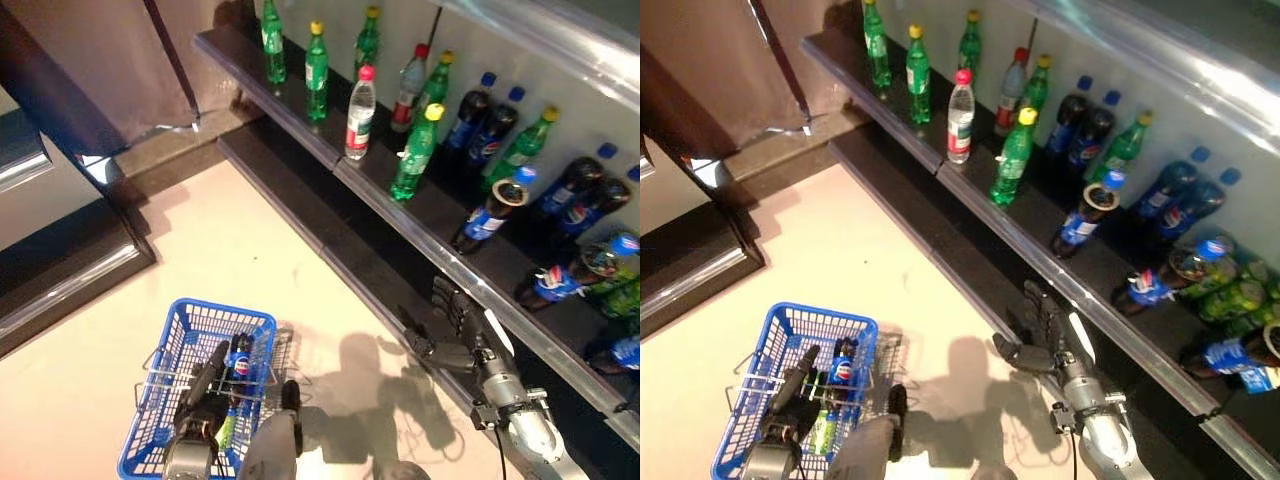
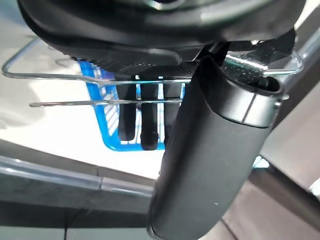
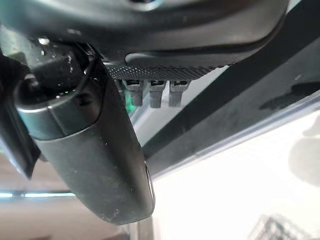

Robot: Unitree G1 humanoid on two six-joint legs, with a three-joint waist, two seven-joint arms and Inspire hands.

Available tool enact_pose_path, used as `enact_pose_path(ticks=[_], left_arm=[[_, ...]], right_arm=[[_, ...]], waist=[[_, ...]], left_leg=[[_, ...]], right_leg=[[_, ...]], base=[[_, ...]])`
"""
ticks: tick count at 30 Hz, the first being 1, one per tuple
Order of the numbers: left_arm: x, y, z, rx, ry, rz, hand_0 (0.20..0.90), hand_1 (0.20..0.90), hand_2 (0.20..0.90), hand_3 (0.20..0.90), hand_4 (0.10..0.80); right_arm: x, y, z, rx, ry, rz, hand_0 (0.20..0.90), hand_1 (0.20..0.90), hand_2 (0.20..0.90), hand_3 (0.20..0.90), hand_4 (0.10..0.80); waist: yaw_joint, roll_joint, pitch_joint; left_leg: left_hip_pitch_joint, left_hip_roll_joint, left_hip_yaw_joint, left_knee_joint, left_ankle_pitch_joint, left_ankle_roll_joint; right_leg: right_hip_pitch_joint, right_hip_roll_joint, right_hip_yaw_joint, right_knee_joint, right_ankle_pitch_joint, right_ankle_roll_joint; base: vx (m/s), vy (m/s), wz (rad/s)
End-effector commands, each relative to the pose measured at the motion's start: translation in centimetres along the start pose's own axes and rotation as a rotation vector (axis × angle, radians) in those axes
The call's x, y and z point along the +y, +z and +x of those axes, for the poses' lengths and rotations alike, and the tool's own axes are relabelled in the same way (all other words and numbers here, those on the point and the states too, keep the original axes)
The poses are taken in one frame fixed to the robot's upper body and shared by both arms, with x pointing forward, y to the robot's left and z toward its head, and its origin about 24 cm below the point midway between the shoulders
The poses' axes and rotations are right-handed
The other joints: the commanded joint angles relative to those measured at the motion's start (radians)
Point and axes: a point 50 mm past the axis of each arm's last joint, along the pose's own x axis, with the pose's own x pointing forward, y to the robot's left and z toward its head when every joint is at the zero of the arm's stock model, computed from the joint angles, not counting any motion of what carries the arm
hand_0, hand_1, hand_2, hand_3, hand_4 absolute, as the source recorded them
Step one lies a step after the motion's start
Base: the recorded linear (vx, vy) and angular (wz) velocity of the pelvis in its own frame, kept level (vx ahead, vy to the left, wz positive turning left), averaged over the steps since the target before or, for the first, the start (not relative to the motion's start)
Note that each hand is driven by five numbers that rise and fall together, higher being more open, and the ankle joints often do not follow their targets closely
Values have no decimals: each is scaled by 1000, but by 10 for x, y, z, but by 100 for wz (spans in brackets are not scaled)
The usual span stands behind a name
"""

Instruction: Pick up the drink and place into the basket.

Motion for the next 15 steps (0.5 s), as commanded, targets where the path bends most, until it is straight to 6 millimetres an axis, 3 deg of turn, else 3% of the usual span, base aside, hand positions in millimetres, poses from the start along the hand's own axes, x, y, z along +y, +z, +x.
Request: enact_pose_path(ticks=[1, 3, 4, 5, 6, 8, 9, 12, 15], left_arm=[[-71, 10, -25, -75, -416, 22, 300, 300, 300, 200, 100], [-73, 12, -26, -80, -424, 31, 300, 300, 300, 200, 100], [-74, 13, -26, -96, -430, 40, 300, 300, 300, 200, 100], [-75, 16, -25, -103, -442, 48, 300, 300, 300, 200, 100], [-75, 17, -25, -104, -446, 48, 300, 300, 300, 200, 100], [-78, 19, -24, -120, -441, 51, 300, 300, 300, 200, 100], [-77, 18, -23, -126, -434, 51, 300, 300, 300, 200, 100], [-73, 13, -23, -107, -410, 41, 300, 300, 300, 200, 100], [-68, 6, -26, -73, -419, 52, 300, 300, 300, 200, 100]], right_arm=[[5, 41, 14, -239, -27, -7, 900, 900, 900, 900, 800], [10, 43, 14, -254, -18, -5, 900, 900, 900, 900, 800], [14, 46, 16, -267, -2, -4, 900, 900, 900, 900, 800], [11, 48, 16, -276, -2, -1, 900, 900, 900, 900, 800], [9, 49, 15, -275, -6, 3, 900, 900, 900, 900, 800], [8, 49, 20, -264, -17, 12, 900, 900, 900, 900, 800], [8, 48, 22, -262, -21, 14, 900, 900, 900, 900, 800], [4, 47, 21, -265, -29, 25, 900, 900, 900, 900, 800], [3, 43, 16, -252, -45, 16, 900, 900, 900, 900, 800]], waist=[[25, 33, -136], [28, 34, -140], [23, 39, -141], [16, 41, -148], [13, 38, -150], [27, 19, -157], [30, 15, -155], [23, -9, -148], [9, -22, -152]], left_leg=[[-17, 109, -69, -79, 5, -100], [1, 97, -55, -87, -5, -86], [23, 86, -44, -100, -13, -75], [29, 69, -40, -105, -24, -61], [28, 59, -43, -102, -27, -58], [36, 26, -26, -87, -44, -54], [41, 20, -22, -84, -50, -53], [45, -24, -21, -57, -67, -54], [66, -66, -49, -56, -74, -49]], right_leg=[[-67, -2, -92, 88, 105, 26], [-99, -8, -115, 130, 124, 18], [-146, 19, -114, 172, 127, 9], [-176, 76, -118, 164, 82, -8], [-177, 90, -122, 156, 66, -16], [-178, 116, -203, 60, 61, -32], [-179, 128, -211, 25, 61, -42], [-207, 190, -194, -97, 129, -76], [-225, 224, -149, -188, 207, -72]], base=[[360, 452, -4], [231, 319, -11], [246, 326, -19], [282, 350, -18], [274, 267, -6], [231, 155, 6], [196, 88, -5], [205, 65, -3], [211, 48, -3]])
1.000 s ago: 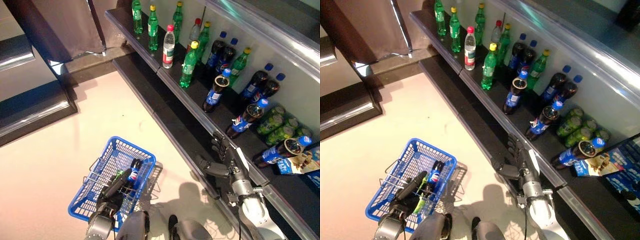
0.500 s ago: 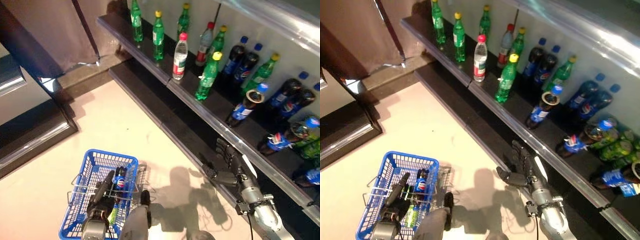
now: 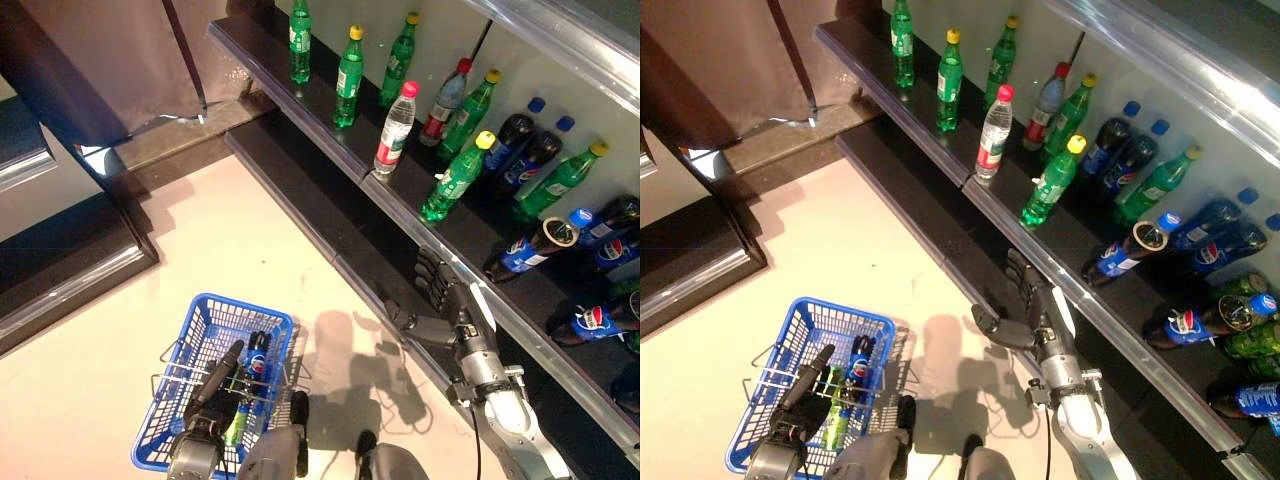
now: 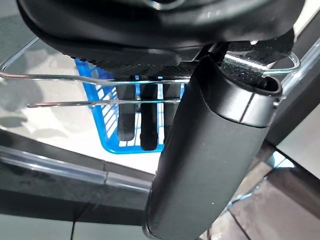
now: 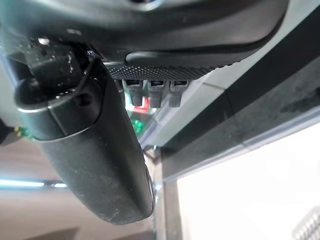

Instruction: Pick up the drink and place into the basket.

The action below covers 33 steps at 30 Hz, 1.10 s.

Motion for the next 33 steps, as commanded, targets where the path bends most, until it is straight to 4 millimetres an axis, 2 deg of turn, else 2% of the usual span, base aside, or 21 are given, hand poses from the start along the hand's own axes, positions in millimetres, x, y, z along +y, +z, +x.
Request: enact_pose_path(ticks=[1, 2, 4, 7, 9, 10, 11, 14, 16, 17, 19, 21, 24, 25, 26, 27, 30, 31, 32, 33], left_arm=[[-71, 17, -20, -128, -424, 49, 300, 300, 300, 200, 100], [-70, 12, -20, -108, -418, 52, 300, 300, 300, 200, 100], [-68, 9, -18, -82, -414, 34, 300, 300, 300, 200, 100], [-67, 7, -18, -63, -415, 42, 300, 300, 300, 200, 100], [-72, 6, -16, -52, -421, 50, 300, 300, 300, 200, 100], [-72, 6, -16, -52, -421, 49, 300, 300, 300, 200, 100], [-73, 2, -13, -34, -408, 19, 300, 300, 300, 200, 100], [-81, -5, -13, -31, -423, -11, 300, 300, 300, 200, 100], [-85, -6, -14, -30, -426, -30, 300, 300, 300, 200, 100], [-85, -6, -13, -27, -417, -33, 300, 300, 300, 200, 100], [-83, -7, -13, -18, -406, -39, 300, 300, 300, 200, 100], [-78, -4, -15, -12, -396, -44, 300, 300, 300, 200, 100], [-73, 0, -20, -20, -392, -54, 300, 300, 300, 200, 100], [-71, 0, -21, -21, -389, -61, 300, 300, 300, 200, 100], [-67, -1, -21, -22, -382, -67, 300, 300, 300, 200, 100], [-63, -4, -22, -23, -375, -73, 300, 300, 300, 200, 100], [-48, -9, -20, -34, -357, -105, 300, 300, 300, 200, 100], [-47, -9, -19, -41, -360, -116, 300, 300, 300, 200, 100], [-47, -9, -18, -42, -363, -117, 300, 300, 300, 200, 100], [-54, -4, -15, -42, -371, -104, 300, 300, 300, 200, 100]], right_arm=[[-16, 20, 0, -131, -38, -35, 900, 900, 900, 900, 800], [-16, 15, -2, -116, -49, -35, 900, 900, 900, 900, 800], [-17, 10, -3, -101, -61, -23, 900, 900, 900, 900, 800], [-15, 12, 2, -112, -52, -23, 900, 900, 900, 900, 800], [-17, 14, 7, -124, -58, -22, 900, 900, 900, 900, 800], [-17, 14, 7, -124, -58, -23, 900, 900, 900, 900, 800], [-17, 15, 11, -120, -64, -42, 900, 900, 900, 900, 800], [-13, 20, 12, -132, -44, -64, 900, 900, 900, 900, 800], [-13, 19, 11, -129, -29, -82, 900, 900, 900, 900, 800], [-15, 18, 11, -126, -28, -89, 900, 900, 900, 900, 800], [-17, 17, 9, -121, -30, -91, 900, 900, 900, 900, 800], [-21, 16, 7, -109, -36, -86, 900, 900, 900, 900, 800], [-25, 15, 3, -94, -35, -92, 900, 900, 900, 900, 800], [-27, 15, 2, -93, -29, -100, 900, 900, 900, 900, 800], [-29, 16, 1, -96, -24, -102, 900, 900, 900, 900, 800], [-32, 16, 0, -97, -22, -102, 900, 900, 900, 900, 800], [-42, 19, 1, -96, -8, -102, 900, 900, 900, 900, 800], [-43, 20, 3, -100, -2, -107, 900, 900, 900, 900, 800], [-43, 21, 4, -102, -1, -109, 900, 900, 900, 900, 800], [-39, 22, 6, -102, -1, -102, 900, 900, 900, 900, 800]], waist=[[-26, 9, -138], [-40, 12, -144], [-61, 19, -147], [-87, 25, -144], [-105, 19, -146], [-105, 20, -145], [-115, 14, -151], [-130, 0, -157], [-132, -14, -154], [-128, -18, -152], [-121, -19, -146], [-100, -15, -130], [-70, 13, -115], [-59, 22, -109], [-46, 34, -108], [-40, 32, -100], [-30, 51, -89], [-30, 61, -84], [-30, 64, -82], [-37, 80, -92]], left_leg=[[-67, -34, -91, 127, -89, -91], [-46, -44, -106, 116, -97, -84], [-7, -50, -119, 100, -113, -77], [63, -47, -118, 90, -156, -66], [70, -53, -117, 145, -191, -53], [68, -53, -117, 149, -194, -53], [56, -45, -113, 247, -185, -58], [20, -16, -95, 518, -104, -91], [-63, -21, -73, 767, -79, -93], [-116, -18, -69, 815, -73, -88], [-160, -13, -63, 812, -86, -77], [-191, -1, -55, 675, -77, -70], [-182, 64, -90, 321, -4, -91], [-164, 90, -110, 180, 30, -106], [-164, 132, -137, 40, 68, -127], [-151, 160, -144, -39, 78, -137], [-188, 257, -202, -116, 122, -181], [-182, 276, -215, -106, 127, -189], [-178, 281, -217, -102, 126, -191], [-151, 294, -187, -52, 67, -201]], right_leg=[[-21, 91, 37, -208, 237, -17], [-42, 100, 69, -224, 265, -9], [-75, 106, 100, -230, 293, 3], [-122, 116, 106, -206, 307, 10], [-120, 124, 145, -196, 296, -5], [-120, 125, 145, -195, 295, -5], [-111, 126, 148, -174, 274, -20], [-84, 117, 105, -155, 246, -67], [-68, 107, 100, -139, 236, -88], [-56, 108, 104, -132, 228, -94], [-42, 113, 111, -125, 219, -95], [-12, 124, 137, -118, 195, -91], [34, 147, 175, -129, 153, -73], [57, 142, 178, -134, 137, -63], [79, 138, 184, -131, 120, -54], [107, 121, 194, -135, 106, -45], [155, 83, 208, -96, 37, -30], [160, 65, 216, -77, 15, -21], [162, 57, 219, -70, 8, -16], [154, -27, 206, -39, -5, 36]], base=[[286, 37, 3], [286, 20, 9], [302, -8, 35], [327, -39, 2], [279, -42, -22], [288, -44, 28], [291, -29, 48], [321, -35, 19], [278, -43, 41], [293, 3, 38], [229, 48, 10], [326, 149, 1], [383, 303, -13], [475, 420, -33], [535, 460, -32], [510, 441, -38], [470, 502, -44], [325, 452, -78], [492, 806, -90], [459, 831, -64]])
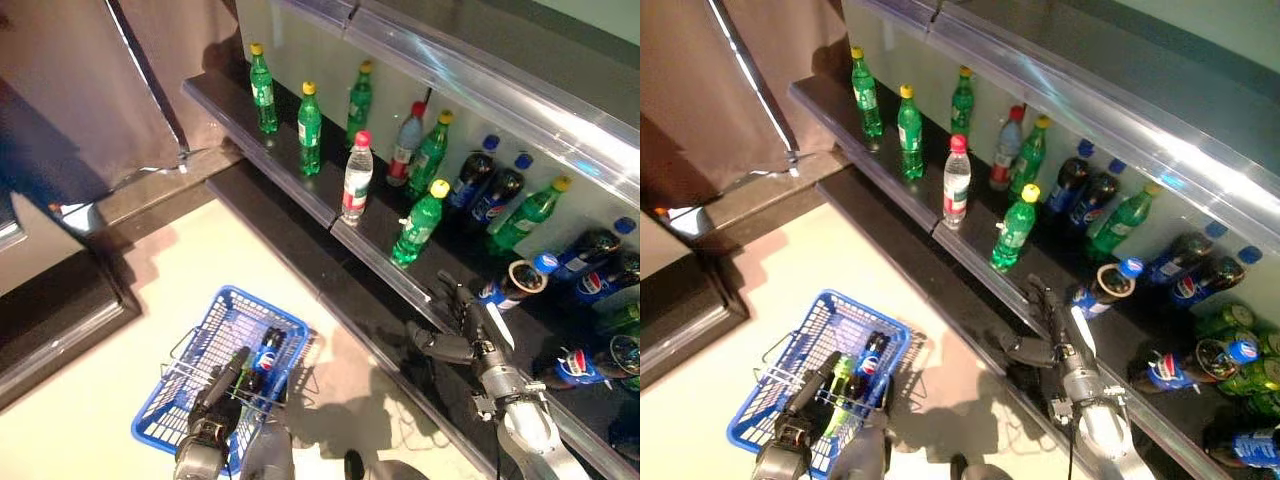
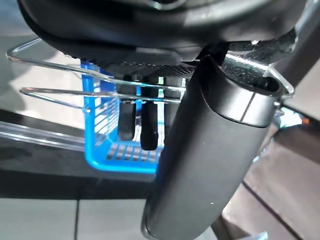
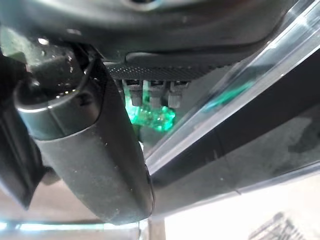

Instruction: Pick up the drink and place into the basket.

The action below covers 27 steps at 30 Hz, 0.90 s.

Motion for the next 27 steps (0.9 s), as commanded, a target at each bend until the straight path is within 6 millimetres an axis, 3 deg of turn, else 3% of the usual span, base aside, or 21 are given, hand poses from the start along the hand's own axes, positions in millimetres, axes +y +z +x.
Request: enact_pose_path(ticks=[1, 2, 4, 6, 7, 9, 12, 14, 20, 25, 27], left_arm=[[-70, 5, -17, -23, -408, -88, 300, 300, 300, 200, 100], [-76, 8, -14, -29, -426, -74, 300, 300, 300, 200, 100], [-87, 14, -12, -60, -453, -25, 300, 300, 300, 200, 100], [-87, 21, -15, -90, -446, -33, 300, 300, 300, 200, 100], [-87, 24, -16, -114, -449, -31, 300, 300, 300, 200, 100], [-89, 32, -16, -135, -465, -15, 300, 300, 300, 200, 100], [-100, 38, -14, -153, -487, -2, 300, 300, 300, 200, 100], [-110, 38, -12, -158, -496, 6, 300, 300, 300, 200, 100], [-109, 34, -22, -123, -502, 18, 300, 300, 300, 200, 100], [-111, 34, -22, -118, -500, 31, 300, 300, 300, 200, 100], [-107, 33, -23, -121, -495, 14, 300, 300, 300, 200, 100]], right_arm=[[-8, 43, 14, -234, -24, 7, 900, 900, 900, 900, 800], [-5, 44, 14, -243, -37, 9, 900, 900, 900, 900, 800], [2, 44, 15, -257, -56, 43, 900, 900, 900, 900, 800], [15, 49, 15, -288, -23, 48, 900, 900, 900, 900, 800], [19, 52, 16, -306, -1, 47, 900, 900, 900, 900, 800], [18, 57, 16, -321, -9, 52, 900, 900, 900, 900, 800], [16, 64, 24, -332, -48, 83, 900, 900, 900, 900, 800], [18, 65, 29, -334, -67, 102, 900, 900, 900, 900, 800], [21, 57, 23, -335, -72, 134, 900, 900, 900, 900, 800], [20, 68, 25, -392, -85, 119, 900, 900, 900, 900, 800], [17, 75, 23, -444, -92, 112, 900, 900, 900, 900, 800]], waist=[[13, 5, -56], [10, 4, -55], [24, -8, -49], [46, -13, -46], [50, -12, -46], [48, -16, -44], [51, -36, -25], [51, -61, 5], [78, -96, 21], [80, -93, 35], [81, -92, 38]], left_leg=[[-43, 75, 9, 33, 140, -83], [-67, 59, 12, 102, 130, -89], [-84, 14, 29, 169, 77, -67], [-37, 5, 78, 150, 56, -54], [-12, 7, 106, 134, 53, -47], [-9, -8, 147, 136, 33, -31], [-28, -24, 182, 141, 26, -24], [-67, -37, 198, 171, 19, -22], [-132, -64, 180, 216, 11, -25], [-153, -57, 154, 201, 33, -37], [-151, -65, 115, 208, 32, -42]], right_leg=[[-46, -167, -77, 61, 37, 116], [-57, -192, -88, 73, 45, 133], [-64, -250, -136, 72, 81, 158], [-131, -316, -260, 104, 162, 162], [-156, -321, -298, 110, 170, 159], [-183, -256, -320, 87, 137, 143], [-217, -207, -367, 52, 145, 131], [-230, -172, -366, 9, 172, 112], [-186, -162, -349, -120, 233, 112], [-178, -138, -311, -153, 238, 104], [-178, -129, -287, -153, 237, 97]], base=[[464, 894, -49], [263, 543, -36], [288, 433, -31], [243, 374, -14], [191, 364, -54], [137, 268, -61], [20, 66, -19], [-19, -74, -10], [52, -115, 4], [-14, -85, -9], [-9, -44, -12]])
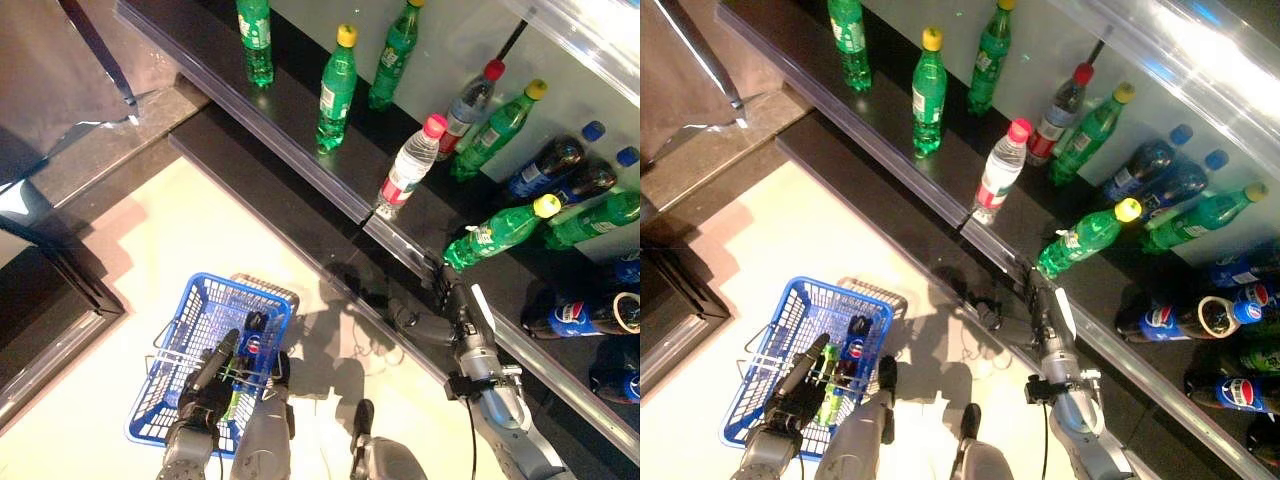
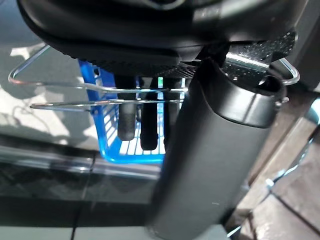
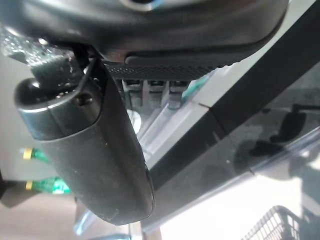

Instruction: Pick up the drink and place into the basket.

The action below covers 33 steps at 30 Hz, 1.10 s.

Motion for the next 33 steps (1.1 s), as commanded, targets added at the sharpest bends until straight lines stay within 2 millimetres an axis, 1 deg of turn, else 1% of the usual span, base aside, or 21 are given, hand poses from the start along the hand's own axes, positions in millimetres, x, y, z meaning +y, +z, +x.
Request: enact_pose_path(ticks=[1, 3, 5, 6, 7, 9, 11, 14, 15, 19, 23, 25, 27, 28, 33], left_arm=[[-73, 19, -23, -122, -411, -42, 300, 300, 300, 200, 100], [-66, 17, -25, -119, -385, -52, 300, 300, 300, 200, 100], [-64, 14, -24, -102, -372, -48, 300, 300, 300, 200, 100], [-63, 13, -23, -88, -366, -27, 300, 300, 300, 200, 100], [-63, 12, -22, -79, -375, -10, 300, 300, 300, 200, 100], [-66, 13, -22, -78, -385, -1, 300, 300, 300, 200, 100], [-69, 13, -20, -75, -386, 3, 300, 300, 300, 200, 100], [-70, 11, -19, -66, -377, 11, 300, 300, 300, 200, 100], [-67, 10, -19, -55, -369, 15, 300, 300, 300, 200, 100], [-58, 5, -21, -28, -343, 21, 300, 300, 300, 200, 100], [-50, -2, -21, -4, -325, 30, 300, 300, 300, 200, 100], [-48, -4, -21, 4, -322, 39, 300, 300, 300, 200, 100], [-44, -7, -21, 10, -315, 32, 300, 300, 300, 200, 100], [-40, -8, -21, 9, -303, 27, 300, 300, 300, 200, 100], [-33, -10, -19, 4, -268, 10, 300, 300, 300, 200, 100]], right_arm=[[-9, 55, 10, -330, -5, 11, 900, 900, 900, 900, 800], [-11, 64, 9, -390, 5, 12, 900, 900, 900, 900, 800], [-9, 75, 8, -470, 9, 11, 900, 900, 900, 900, 800], [-8, 81, 7, -514, 7, 14, 900, 900, 900, 900, 800], [-11, 89, 6, -562, 2, 31, 900, 900, 900, 900, 800], [-15, 100, 7, -626, 3, 51, 900, 900, 900, 900, 800], [-13, 115, 9, -709, 29, 53, 900, 900, 900, 900, 800], [-12, 127, 9, -766, 72, 60, 900, 900, 900, 900, 800], [-13, 134, 8, -794, 110, 58, 900, 900, 900, 900, 800], [-15, 144, 6, -827, 170, 57, 900, 900, 900, 900, 800], [-17, 149, 5, -855, 161, 42, 900, 900, 900, 900, 800], [-19, 151, 6, -865, 124, 41, 900, 900, 900, 900, 800], [-23, 152, 8, -875, 55, 37, 900, 900, 900, 900, 800], [-28, 151, 8, -876, -9, 37, 900, 900, 900, 900, 800], [-40, 146, 6, -872, -170, 29, 900, 900, 900, 900, 800]], waist=[[3, 11, -61], [7, 12, -55], [7, 21, -53], [7, 26, -56], [8, 30, -60], [11, 33, -67], [18, 34, -81], [24, 34, -95], [28, 36, -112], [35, 41, -155], [39, 45, -181], [41, 48, -189], [39, 54, -201], [34, 57, -210], [17, 68, -225]], left_leg=[[-108, 31, -160, 182, -106, -114], [-116, 30, -191, 205, -109, -117], [-95, 40, -179, 175, -102, -109], [-82, 42, -174, 156, -95, -109], [-78, 43, -166, 143, -87, -113], [-71, 38, -160, 129, -83, -112], [-57, 30, -163, 118, -88, -112], [-54, 30, -165, 125, -92, -118], [-47, 34, -165, 126, -94, -122], [-18, 43, -162, 121, -99, -125], [8, 53, -160, 123, -108, -130], [23, 57, -158, 118, -109, -132], [46, 64, -152, 106, -110, -134], [60, 68, -147, 101, -114, -134], [84, 75, -133, 97, -121, -136]], right_leg=[[11, 14, 40, -3, 48, -7], [21, 21, 56, -2, 48, -10], [26, 26, 49, 4, 37, -12], [38, 28, 39, 3, 32, -11], [51, 30, 33, -3, 29, -9], [54, 27, 31, -3, 26, -7], [56, 20, 22, -3, 26, -1], [64, 16, 13, -3, 24, -2], [74, 16, 10, -3, 21, -2], [96, 15, 4, -3, 13, -2], [119, 16, -6, -3, 6, -4], [128, 16, -11, -3, 3, -5], [136, 18, -13, -3, 0, -6], [139, 18, -11, -3, -1, -7], [142, 21, -3, -3, -4, -12]], base=[[32, -16, -21], [35, -11, -30], [30, -5, -20], [50, -2, -2], [50, 0, 4], [16, 6, 8], [2, 2, 3], [23, 4, 1], [74, 16, 1], [138, 23, 4], [119, 7, 3], [95, 19, 1], [107, 39, 1], [98, 38, 0], [65, 26, -5]])
